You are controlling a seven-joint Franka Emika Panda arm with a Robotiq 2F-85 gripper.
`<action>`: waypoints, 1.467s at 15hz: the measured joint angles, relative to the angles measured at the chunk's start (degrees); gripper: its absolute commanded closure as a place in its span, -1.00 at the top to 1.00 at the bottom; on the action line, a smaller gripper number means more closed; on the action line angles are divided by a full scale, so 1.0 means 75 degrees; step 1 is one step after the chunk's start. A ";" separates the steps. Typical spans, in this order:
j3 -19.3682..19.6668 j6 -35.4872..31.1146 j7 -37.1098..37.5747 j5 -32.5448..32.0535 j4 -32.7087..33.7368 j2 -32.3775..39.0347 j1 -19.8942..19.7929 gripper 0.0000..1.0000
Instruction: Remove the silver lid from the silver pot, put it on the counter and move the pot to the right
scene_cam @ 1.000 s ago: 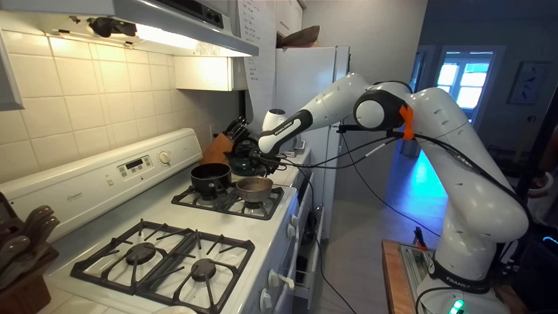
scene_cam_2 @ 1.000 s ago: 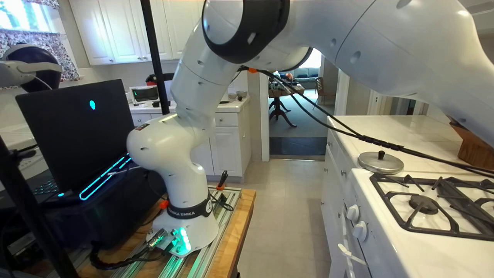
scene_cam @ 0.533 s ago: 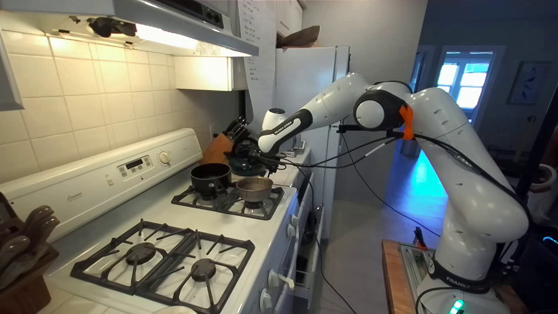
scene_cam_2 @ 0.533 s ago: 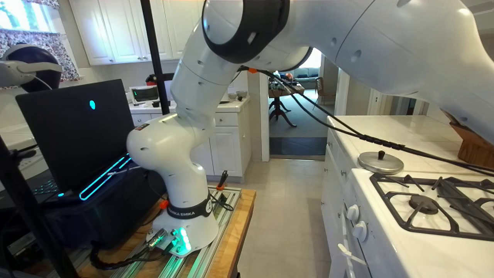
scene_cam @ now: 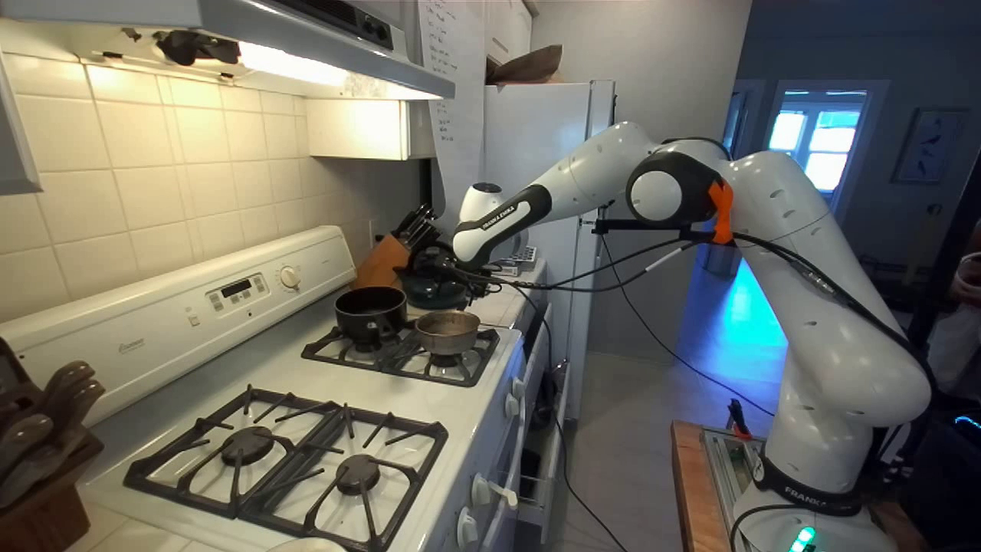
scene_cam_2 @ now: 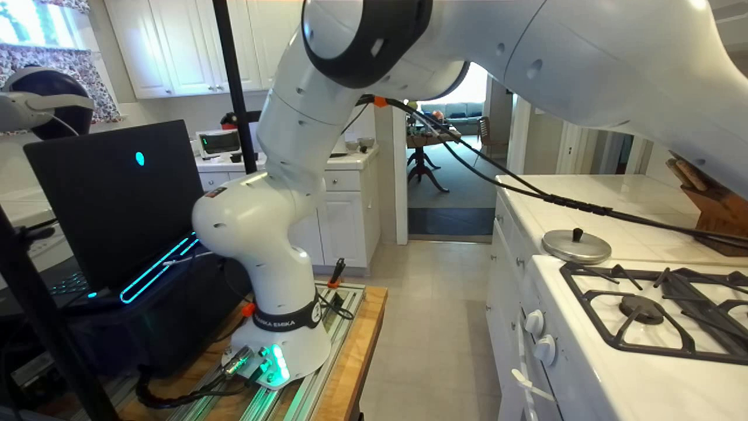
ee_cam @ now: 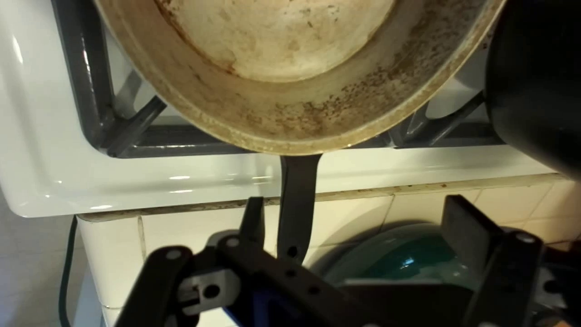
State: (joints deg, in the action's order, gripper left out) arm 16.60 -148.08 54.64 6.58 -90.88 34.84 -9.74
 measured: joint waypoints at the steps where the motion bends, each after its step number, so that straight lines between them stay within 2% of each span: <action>1: -0.0022 0.0007 -0.0050 0.0000 -0.0068 -0.0118 0.0026 1.00; 7: -0.0535 0.0399 -0.1015 0.0087 -0.0886 -0.1186 0.0021 1.00; 13: -0.1126 0.1903 -0.3086 0.0925 -0.1742 -0.2271 -0.0031 1.00; 18: -0.1230 0.3059 -0.4653 0.0871 -0.2160 -0.2857 0.0086 1.00; 22: -0.1295 0.3296 -0.5768 0.0475 -0.2539 -0.3185 0.0283 1.00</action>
State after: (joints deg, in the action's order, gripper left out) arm 6.89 -123.37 11.38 10.14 -109.92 10.96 -7.61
